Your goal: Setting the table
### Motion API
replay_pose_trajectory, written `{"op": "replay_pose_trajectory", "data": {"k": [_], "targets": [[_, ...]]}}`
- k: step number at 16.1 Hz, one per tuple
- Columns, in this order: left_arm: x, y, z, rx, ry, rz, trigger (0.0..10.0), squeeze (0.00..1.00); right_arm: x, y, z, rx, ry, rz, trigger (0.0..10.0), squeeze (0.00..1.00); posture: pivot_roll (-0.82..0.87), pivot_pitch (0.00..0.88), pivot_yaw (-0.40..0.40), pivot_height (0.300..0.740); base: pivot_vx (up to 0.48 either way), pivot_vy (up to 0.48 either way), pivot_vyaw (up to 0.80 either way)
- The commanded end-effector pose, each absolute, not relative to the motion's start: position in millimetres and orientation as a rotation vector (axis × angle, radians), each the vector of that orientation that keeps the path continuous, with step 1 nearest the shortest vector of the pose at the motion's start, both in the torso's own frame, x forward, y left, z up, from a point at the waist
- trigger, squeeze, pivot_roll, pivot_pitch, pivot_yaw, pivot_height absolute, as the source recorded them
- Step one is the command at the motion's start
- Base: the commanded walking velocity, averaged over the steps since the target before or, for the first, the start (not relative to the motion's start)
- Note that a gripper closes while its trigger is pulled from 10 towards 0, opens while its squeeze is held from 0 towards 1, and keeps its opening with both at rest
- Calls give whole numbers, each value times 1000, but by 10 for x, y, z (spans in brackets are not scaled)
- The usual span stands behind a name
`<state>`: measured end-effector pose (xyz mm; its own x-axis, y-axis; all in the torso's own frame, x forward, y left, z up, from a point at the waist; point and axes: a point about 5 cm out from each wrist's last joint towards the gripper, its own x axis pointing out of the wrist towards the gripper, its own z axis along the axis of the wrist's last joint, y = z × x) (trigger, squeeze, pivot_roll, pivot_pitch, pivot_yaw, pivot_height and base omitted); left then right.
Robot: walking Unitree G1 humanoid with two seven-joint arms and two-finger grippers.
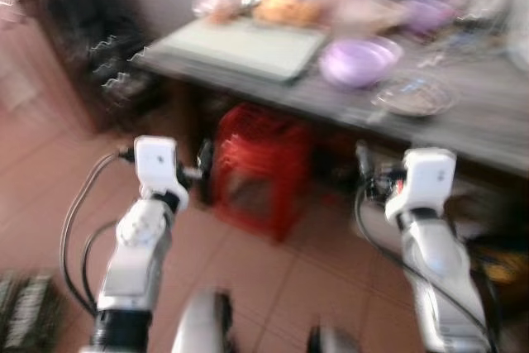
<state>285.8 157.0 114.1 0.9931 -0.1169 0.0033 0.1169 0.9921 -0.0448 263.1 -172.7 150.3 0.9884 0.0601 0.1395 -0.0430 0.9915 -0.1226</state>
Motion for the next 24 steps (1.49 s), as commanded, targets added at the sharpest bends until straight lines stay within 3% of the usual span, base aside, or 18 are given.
{"op": "replay_pose_trajectory", "data": {"k": [1, 6, 10, 15, 19, 22, 24], "targets": [[2863, 1569, 1127, -29, 1, -117, 10000, 0, 2587, -1731, 1411, -101, -113, 51, 10000, 0, 19, 0, 36, 668, 0, 0, 0], [2771, 1664, 1006, -27, 62, -149, 10000, 0, 2605, -1645, 1351, -52, -89, 116, 10000, 0, 8, 0, 98, 738, 0, 0, 0], [2729, 1655, 948, 3, 86, -187, 10000, 0, 2584, -1688, 1294, -73, -60, 128, 10000, 0, -11, 0, 113, 740, 0, 0, 0], [2624, 1705, 853, -31, 104, -97, 10000, 0, 2585, -1671, 1367, -92, -112, 134, 10000, 0, 0, 0, 105, 740, 0, 0, 0], [2725, 1738, 931, -26, 58, -97, 10000, 0, 2659, -1648, 1456, -42, -170, 54, 10000, 0, 11, 0, 90, 740, 0, 0, 0], [2696, 1664, 871, -50, 56, -80, 10000, 0, 2609, -1606, 1244, 32, -57, 47, 10000, 0, 9, 0, 57, 740, 0, 0, 0], [2730, 1599, 854, -52, 68, -72, 10000, 0, 2600, -1740, 1154, -12, -35, -48, 10000, 0, 5, 0, 49, 740, 0, 0, 0]]}}
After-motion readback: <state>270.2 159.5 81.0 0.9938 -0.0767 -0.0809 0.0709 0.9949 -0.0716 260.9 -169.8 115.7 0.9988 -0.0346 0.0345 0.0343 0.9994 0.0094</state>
